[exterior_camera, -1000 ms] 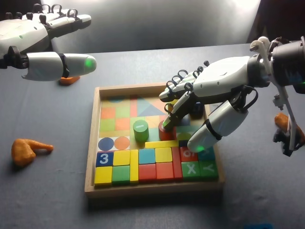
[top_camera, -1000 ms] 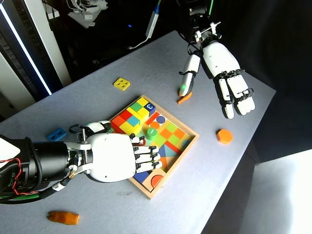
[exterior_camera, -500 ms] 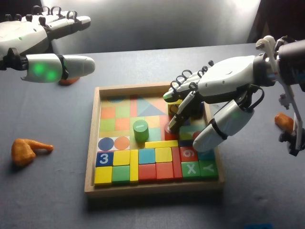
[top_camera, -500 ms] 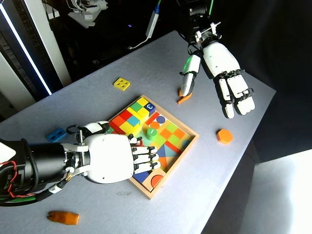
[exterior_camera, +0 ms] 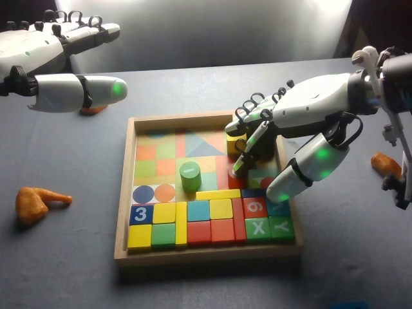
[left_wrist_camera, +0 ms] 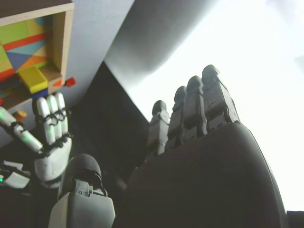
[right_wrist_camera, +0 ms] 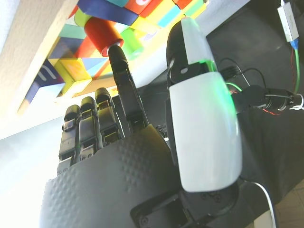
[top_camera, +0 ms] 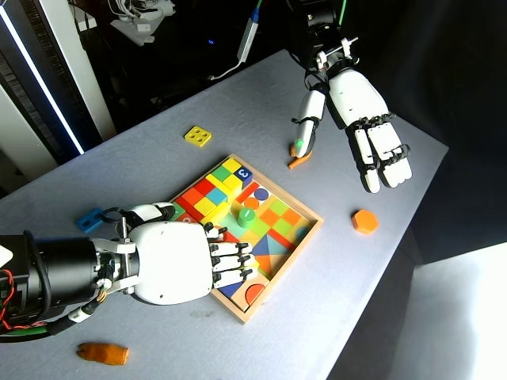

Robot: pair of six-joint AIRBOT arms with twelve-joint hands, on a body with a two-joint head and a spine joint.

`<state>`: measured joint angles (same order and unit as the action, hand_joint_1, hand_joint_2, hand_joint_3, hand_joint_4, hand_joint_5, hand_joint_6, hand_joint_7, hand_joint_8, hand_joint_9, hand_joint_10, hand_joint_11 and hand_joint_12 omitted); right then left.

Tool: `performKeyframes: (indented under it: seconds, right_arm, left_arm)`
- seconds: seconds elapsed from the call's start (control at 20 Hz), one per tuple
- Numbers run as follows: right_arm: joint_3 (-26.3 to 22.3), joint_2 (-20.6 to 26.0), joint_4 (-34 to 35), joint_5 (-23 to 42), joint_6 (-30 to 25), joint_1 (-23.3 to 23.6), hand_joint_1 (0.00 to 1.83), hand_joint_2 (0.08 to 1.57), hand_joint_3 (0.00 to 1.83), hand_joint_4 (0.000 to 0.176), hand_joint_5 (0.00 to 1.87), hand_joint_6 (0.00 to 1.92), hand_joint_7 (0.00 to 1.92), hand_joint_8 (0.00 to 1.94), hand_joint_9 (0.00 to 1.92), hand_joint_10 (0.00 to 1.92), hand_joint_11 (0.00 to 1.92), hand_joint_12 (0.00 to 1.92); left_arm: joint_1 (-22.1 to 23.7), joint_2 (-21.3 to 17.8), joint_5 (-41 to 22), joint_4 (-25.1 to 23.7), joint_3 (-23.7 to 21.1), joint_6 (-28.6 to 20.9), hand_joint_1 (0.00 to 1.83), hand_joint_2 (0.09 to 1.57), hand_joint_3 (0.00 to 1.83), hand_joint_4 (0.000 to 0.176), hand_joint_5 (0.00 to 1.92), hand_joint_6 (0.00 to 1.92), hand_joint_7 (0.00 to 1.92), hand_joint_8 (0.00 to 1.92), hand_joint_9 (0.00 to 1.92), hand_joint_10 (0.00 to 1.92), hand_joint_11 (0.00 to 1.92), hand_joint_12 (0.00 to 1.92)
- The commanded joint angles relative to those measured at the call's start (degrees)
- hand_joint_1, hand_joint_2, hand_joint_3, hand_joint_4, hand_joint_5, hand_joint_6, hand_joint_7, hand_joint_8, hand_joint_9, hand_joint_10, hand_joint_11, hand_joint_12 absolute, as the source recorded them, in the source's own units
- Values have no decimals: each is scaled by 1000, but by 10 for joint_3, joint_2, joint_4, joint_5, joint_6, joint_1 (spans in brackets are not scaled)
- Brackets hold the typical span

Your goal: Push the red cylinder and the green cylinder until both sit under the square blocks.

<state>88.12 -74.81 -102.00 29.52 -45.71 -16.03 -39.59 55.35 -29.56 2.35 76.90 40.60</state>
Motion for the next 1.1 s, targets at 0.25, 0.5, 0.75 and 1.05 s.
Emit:
performKeyframes:
  seconds: [0.25,0.5,0.75,1.05]
  right_arm:
    - [1,10,21,5,-9,-2,320,1041,1,156,595,4,4,1,0,0,4,3]
    - [0,17,8,6,-23,-2,322,1049,3,160,607,6,3,1,0,0,0,0]
    - [-4,25,1,6,-29,-3,319,1043,0,160,615,6,28,9,0,0,0,0]
    - [-5,32,0,9,-35,-9,308,1030,0,176,627,8,30,5,0,0,6,3]
  left_arm:
    - [-1,-5,-67,11,4,-2,0,1110,3,135,76,9,0,0,0,0,0,0]
    - [-3,-5,-67,12,4,-2,0,1109,1,113,68,3,0,0,0,0,0,0]
    - [-7,-5,-67,14,4,-2,0,1097,0,128,69,2,0,0,0,0,0,0]
    - [-13,-5,-67,18,5,-2,0,1101,0,134,65,3,0,0,0,0,0,0]
